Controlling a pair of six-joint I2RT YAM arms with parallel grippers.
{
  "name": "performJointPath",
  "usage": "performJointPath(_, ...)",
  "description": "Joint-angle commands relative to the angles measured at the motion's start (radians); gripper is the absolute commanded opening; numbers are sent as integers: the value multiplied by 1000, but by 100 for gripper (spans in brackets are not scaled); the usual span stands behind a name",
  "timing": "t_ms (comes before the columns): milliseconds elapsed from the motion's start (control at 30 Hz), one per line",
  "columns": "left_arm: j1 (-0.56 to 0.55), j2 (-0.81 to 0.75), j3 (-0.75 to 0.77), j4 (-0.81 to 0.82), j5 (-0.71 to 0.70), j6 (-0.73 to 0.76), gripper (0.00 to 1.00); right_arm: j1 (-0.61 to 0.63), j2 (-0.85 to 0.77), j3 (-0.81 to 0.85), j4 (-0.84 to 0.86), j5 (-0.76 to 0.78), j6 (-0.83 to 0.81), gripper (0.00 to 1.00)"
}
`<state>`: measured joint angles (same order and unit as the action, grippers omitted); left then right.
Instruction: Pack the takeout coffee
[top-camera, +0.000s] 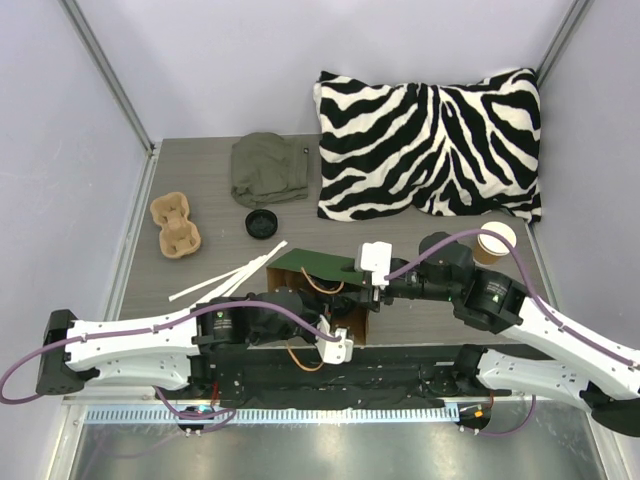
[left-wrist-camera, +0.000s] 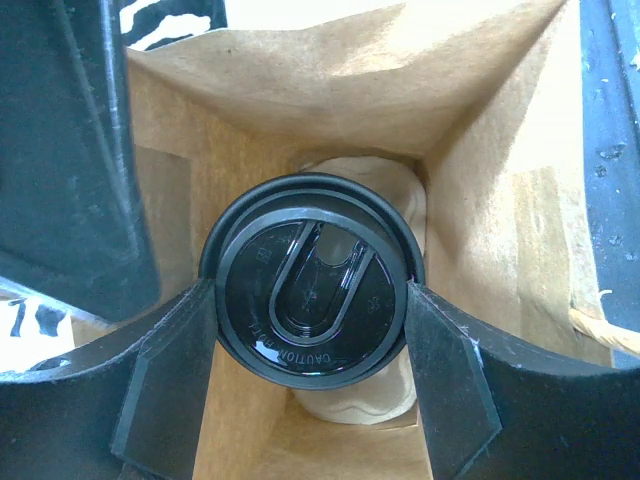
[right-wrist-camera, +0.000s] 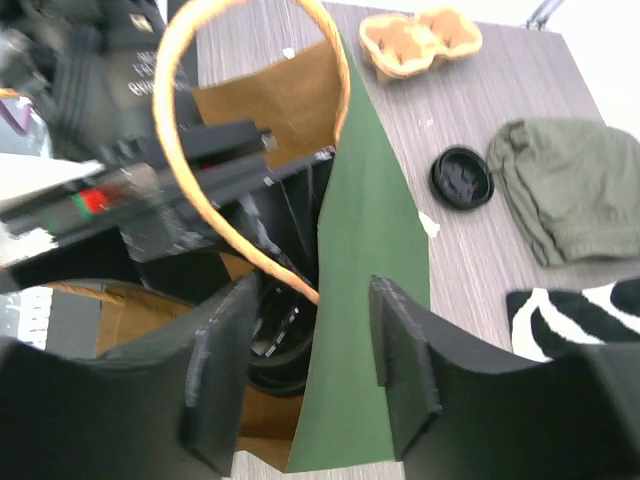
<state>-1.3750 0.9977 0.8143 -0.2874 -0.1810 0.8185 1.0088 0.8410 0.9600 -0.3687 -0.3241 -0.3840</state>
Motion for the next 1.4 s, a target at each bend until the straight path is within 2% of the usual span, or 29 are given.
performJointPath(0,-1,-30,-12,56,25,-7,3,4,10,86,-25,43,28,59)
performJointPath(67,-1,-34,-14,56,26,-10,3,4,23,108,-68,33,20,59)
performJointPath(200,-1,-37,-20,57,37,-9,3,4,56,115,-102,71,-1,45)
performJointPath(567,-1,-37,-23,53,38,-15,2,8,119,137,-154,129,-84,41)
performJointPath(633,-1,-37,-24,53,40,-15,2,10,124,137,-142,141,-87,35)
performJointPath(767,-1,-34,-36,79,31,-5,2,20,115,128,-124,131,-96,1)
performJointPath(933,-1,-21,-69,145,-6,18,2,46,52,63,-44,85,-107,1)
performJointPath(1200,5,-8,-110,179,-29,44,2,70,40,59,-44,59,-99,1)
performJointPath(1367,7,-4,-122,175,-29,28,2,105,38,62,-36,94,-130,1)
